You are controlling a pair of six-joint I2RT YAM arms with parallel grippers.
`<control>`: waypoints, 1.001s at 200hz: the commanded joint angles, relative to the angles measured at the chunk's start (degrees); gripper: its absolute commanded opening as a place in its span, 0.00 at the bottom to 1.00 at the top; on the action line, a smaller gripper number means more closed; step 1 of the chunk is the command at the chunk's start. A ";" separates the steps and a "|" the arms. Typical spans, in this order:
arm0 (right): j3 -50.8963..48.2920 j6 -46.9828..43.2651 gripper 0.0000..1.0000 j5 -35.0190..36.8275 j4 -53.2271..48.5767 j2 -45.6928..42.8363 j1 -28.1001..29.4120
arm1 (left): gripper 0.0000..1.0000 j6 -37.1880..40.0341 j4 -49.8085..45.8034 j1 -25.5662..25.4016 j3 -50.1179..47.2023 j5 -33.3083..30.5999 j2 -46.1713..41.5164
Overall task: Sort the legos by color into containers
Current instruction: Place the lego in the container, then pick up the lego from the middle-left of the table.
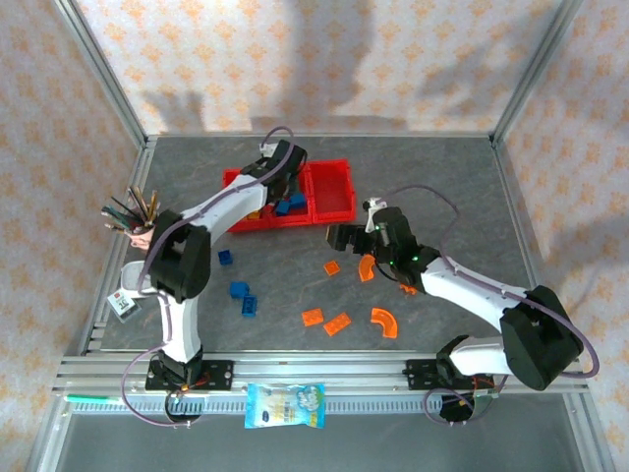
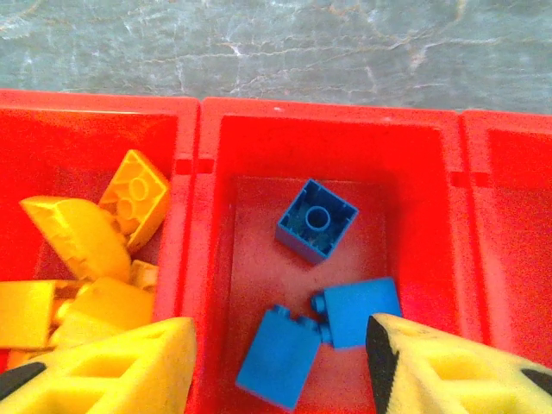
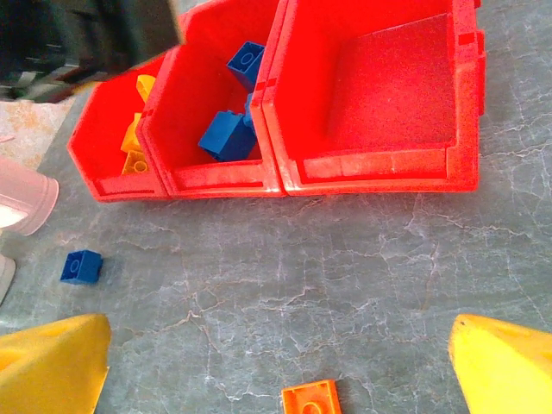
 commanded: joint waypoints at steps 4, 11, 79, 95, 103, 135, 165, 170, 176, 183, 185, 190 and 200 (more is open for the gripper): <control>1.50 -3.00 1.00 1.15 -2.95 -0.04 0.22 | 0.60 1.53 2.79 0.45 -6.24 1.33 -9.09; 1.45 -3.52 1.00 1.40 -3.47 -0.22 0.47 | 0.60 1.58 3.19 0.45 -8.46 1.02 -11.25; 0.40 -6.51 1.00 2.33 -0.81 0.29 7.57 | 0.65 -2.71 4.43 0.71 -29.16 -1.56 -30.43; -0.15 -5.89 1.00 2.06 1.41 1.11 9.50 | 0.67 -4.60 3.97 0.96 -33.43 -2.50 -33.92; -0.26 -5.60 1.00 2.21 2.25 1.79 10.60 | 0.68 -5.21 3.51 1.19 -35.50 -3.04 -35.44; -0.93 -2.87 1.00 2.88 5.94 4.34 14.17 | 0.71 -9.13 2.15 3.43 -42.29 -4.00 -39.17; -1.07 -0.19 1.00 1.67 9.69 7.49 16.05 | 0.74 -10.81 4.05 6.51 -46.50 -2.63 -40.41; -0.76 0.00 1.00 1.50 9.87 7.96 16.07 | 0.75 -10.75 4.84 7.02 -47.09 -2.11 -40.19; -0.46 0.10 1.00 1.29 9.98 8.47 16.15 | 0.75 -10.50 5.67 7.73 -47.64 -1.20 -39.64; -0.06 0.04 1.00 1.35 9.93 9.02 16.10 | 0.76 -10.40 6.46 8.60 -48.11 -0.09 -38.60; 0.05 0.03 1.00 1.40 9.90 9.11 16.11 | 0.76 -10.38 6.61 8.79 -48.15 0.25 -38.26; 0.30 0.07 1.00 1.62 9.82 9.33 16.14 | 0.76 -10.33 6.93 9.28 -48.29 0.90 -37.37; 0.74 -0.06 1.00 1.88 9.72 9.58 16.10 | 0.76 -9.99 7.76 9.95 -48.37 2.03 -35.49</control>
